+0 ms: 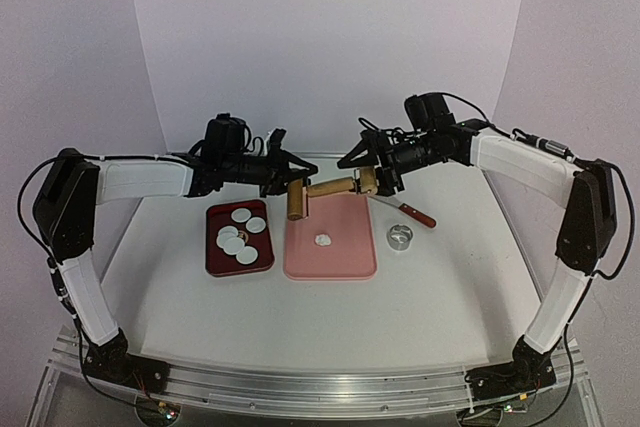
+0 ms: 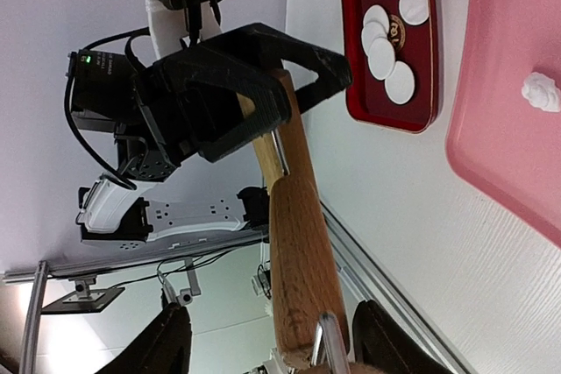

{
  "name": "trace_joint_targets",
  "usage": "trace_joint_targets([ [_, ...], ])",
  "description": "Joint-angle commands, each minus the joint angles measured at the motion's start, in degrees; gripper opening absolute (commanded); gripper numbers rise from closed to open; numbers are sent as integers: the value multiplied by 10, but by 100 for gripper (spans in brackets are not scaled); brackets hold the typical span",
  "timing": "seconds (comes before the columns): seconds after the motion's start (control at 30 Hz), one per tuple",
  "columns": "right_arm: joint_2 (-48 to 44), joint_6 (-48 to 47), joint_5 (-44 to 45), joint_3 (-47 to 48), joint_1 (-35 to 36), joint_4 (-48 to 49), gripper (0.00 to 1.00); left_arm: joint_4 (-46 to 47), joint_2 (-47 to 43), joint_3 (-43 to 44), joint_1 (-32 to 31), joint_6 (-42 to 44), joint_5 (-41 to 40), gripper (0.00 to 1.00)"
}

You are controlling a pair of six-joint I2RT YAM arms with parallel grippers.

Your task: Roll out the dumpling wrappers from the dough

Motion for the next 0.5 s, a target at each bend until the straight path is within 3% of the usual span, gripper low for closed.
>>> trace_joint_targets([
  [0.0,-20,42,-76,6,18,10,64,78,-34,-29,9,-7,-133,0],
  [0.2,-8,40,-75,11,21,10,65,109,-29,-31,-4,-11,-129,0],
  [0.47,-20,-6,-33,0,20,8,64,168,-14,-26,-3,-19,-24,0],
])
